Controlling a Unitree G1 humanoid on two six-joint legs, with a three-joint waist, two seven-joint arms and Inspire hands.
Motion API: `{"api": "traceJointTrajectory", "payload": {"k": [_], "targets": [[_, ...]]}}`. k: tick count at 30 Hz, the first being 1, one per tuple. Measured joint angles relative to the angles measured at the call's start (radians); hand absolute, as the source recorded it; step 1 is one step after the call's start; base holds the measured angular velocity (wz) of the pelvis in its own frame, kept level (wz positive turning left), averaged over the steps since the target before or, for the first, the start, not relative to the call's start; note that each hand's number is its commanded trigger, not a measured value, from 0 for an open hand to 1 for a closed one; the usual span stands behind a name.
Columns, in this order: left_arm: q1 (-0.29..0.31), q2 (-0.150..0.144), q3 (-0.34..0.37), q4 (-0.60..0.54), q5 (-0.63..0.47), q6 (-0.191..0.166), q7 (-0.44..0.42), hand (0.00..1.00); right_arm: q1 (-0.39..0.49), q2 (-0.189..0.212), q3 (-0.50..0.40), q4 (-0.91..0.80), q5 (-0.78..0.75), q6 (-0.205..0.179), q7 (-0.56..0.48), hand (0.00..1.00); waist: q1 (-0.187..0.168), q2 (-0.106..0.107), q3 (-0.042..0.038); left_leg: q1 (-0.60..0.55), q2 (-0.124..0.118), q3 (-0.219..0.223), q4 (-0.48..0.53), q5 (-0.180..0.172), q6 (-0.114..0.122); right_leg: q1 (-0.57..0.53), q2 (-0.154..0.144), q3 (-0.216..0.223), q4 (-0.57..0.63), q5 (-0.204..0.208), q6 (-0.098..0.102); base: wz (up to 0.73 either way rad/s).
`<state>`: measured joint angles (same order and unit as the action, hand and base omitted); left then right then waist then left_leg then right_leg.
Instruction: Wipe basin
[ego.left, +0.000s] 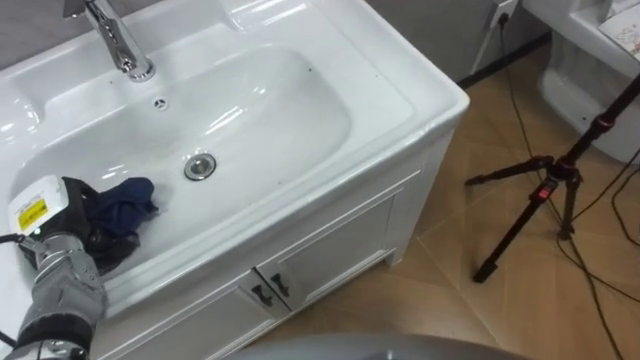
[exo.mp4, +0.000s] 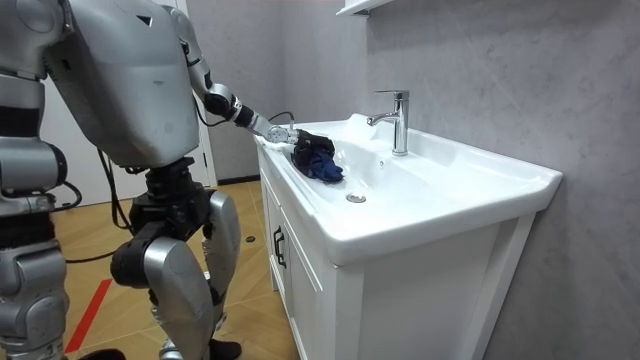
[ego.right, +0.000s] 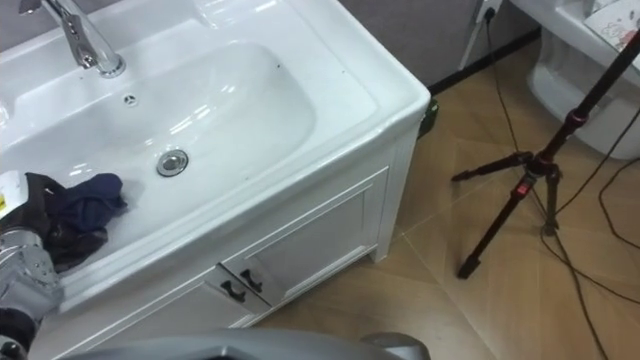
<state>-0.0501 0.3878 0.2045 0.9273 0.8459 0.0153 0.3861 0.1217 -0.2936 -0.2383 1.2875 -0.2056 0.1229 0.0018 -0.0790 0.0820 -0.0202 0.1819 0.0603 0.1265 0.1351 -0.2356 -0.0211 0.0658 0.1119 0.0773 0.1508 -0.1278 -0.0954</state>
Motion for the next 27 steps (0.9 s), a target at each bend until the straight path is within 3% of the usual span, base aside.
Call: {"api": "traceJointTrajectory", "payload": {"k": [7, 12, 18, 22, 25, 27], "targets": [[0.001, 0.0, -0.004, -0.004, -0.001, 0.0, 0.005, 1.0, -0.001, 0.0, 0.0, 0.001, 0.009, -0.001, -0.012, 0.0, -0.001, 0.001, 0.0021, -0.001, 0.0, -0.004, 0.0, 0.0, 0.0, 0.0, 0.0, -0.007, -0.001, -0.003, -0.002, 0.02], [-0.01, 0.001, -0.054, -0.002, -0.014, 0.019, 0.016, 1.0, -0.004, 0.001, 0.049, 0.001, 0.052, -0.011, -0.013, 0.0, -0.002, 0.003, 0.0115, 0.0, 0.0, -0.019, 0.0, 0.0, 0.0, 0.001, -0.001, -0.009, -0.001, -0.003, -0.002, 0.05], [-0.03, 0.0, -0.079, 0.0, -0.029, 0.027, 0.016, 1.0, -0.012, 0.002, 0.079, 0.002, 0.048, -0.024, -0.005, 0.0, -0.014, 0.003, 0.0149, -0.023, -0.002, -0.019, 0.003, 0.0, 0.0, -0.023, -0.006, -0.023, 0.001, -0.004, 0.0, 0.08], [-0.107, 0.0, -0.123, 0.058, -0.119, 0.041, 0.018, 1.0, -0.049, 0.002, 0.123, 0.029, 0.062, -0.043, -0.002, 0.0, -0.027, 0.005, 0.0169, -0.087, -0.004, -0.019, 0.029, 0.001, 0.0, -0.083, -0.012, -0.031, 0.021, -0.001, 0.002, 0.06], [-0.2, 0.0, -0.138, 0.154, -0.207, 0.041, 0.016, 1.0, -0.073, 0.001, 0.139, 0.054, 0.078, -0.052, 0.002, 0.0, -0.026, 0.004, 0.0173, -0.126, -0.006, -0.009, 0.032, 0.008, 0.0, -0.124, -0.012, -0.021, 0.04, 0.005, 0.001, -0.1], [-0.273, 0.0, -0.134, 0.218, -0.29, 0.04, 0.018, 1.0, -0.092, -0.002, 0.161, 0.076, 0.073, -0.068, 0.001, 0.0, -0.027, -0.002, 0.0216, -0.153, -0.005, 0.013, 0.034, 0.015, -0.001, -0.162, -0.012, -0.014, 0.058, 0.006, -0.001, -0.14]]}}
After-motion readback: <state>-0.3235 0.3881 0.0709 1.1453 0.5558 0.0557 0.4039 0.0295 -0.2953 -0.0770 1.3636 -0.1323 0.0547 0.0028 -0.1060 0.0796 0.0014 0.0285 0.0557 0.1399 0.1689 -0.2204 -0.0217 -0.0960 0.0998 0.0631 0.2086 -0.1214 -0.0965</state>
